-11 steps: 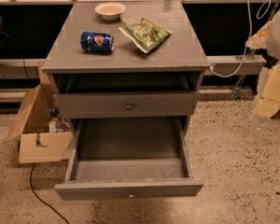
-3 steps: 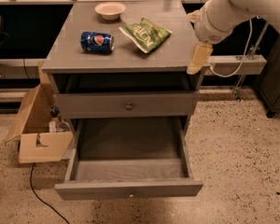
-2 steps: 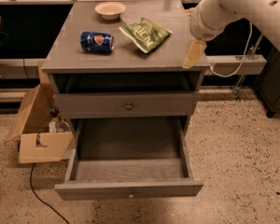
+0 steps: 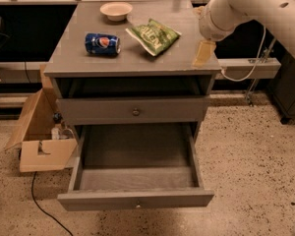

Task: Place green jalapeno chip bag into middle drawer

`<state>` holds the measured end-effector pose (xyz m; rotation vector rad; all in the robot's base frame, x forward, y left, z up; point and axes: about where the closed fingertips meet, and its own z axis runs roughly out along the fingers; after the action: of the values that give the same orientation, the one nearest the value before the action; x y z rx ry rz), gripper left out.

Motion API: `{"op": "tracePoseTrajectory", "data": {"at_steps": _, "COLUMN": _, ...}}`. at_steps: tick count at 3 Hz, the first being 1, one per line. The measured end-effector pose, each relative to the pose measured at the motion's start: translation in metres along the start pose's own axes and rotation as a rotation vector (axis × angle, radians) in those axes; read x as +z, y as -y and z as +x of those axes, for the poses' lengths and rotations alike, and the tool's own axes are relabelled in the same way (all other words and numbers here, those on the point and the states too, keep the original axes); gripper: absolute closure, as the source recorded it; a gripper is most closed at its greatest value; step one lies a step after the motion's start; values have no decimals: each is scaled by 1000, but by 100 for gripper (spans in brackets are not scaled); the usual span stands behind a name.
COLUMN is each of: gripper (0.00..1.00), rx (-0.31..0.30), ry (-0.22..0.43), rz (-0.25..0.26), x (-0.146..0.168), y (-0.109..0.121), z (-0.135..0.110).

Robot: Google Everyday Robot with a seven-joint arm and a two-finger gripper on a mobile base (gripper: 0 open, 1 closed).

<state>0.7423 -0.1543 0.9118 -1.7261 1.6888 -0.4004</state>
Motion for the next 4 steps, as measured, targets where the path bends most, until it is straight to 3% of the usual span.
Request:
{"op": "tracePoseTrajectory", "data": {"at_steps": 1, "gripper": 0, "rx": -52, "ry": 13, "rz": 72, "x": 28, "y": 35, "z": -1}}
{"op": "tracePoseTrajectory", "data": {"at_steps": 2, "gripper": 0, "rx": -98, "ry": 17, "rz": 91, "x": 49, "y": 58, "z": -9}}
{"op": "tracePoseTrajectory", "data": {"at_steps": 3, "gripper": 0, "rx": -126, "ry": 63, "rz": 90, "x": 70, "y": 73, "z": -26}}
{"op": "tracePoseTrajectory", "data": {"at_steps": 4, "gripper": 0, "rx": -110, "ry": 151, "rz": 103, "x": 79, "y": 86, "z": -43}}
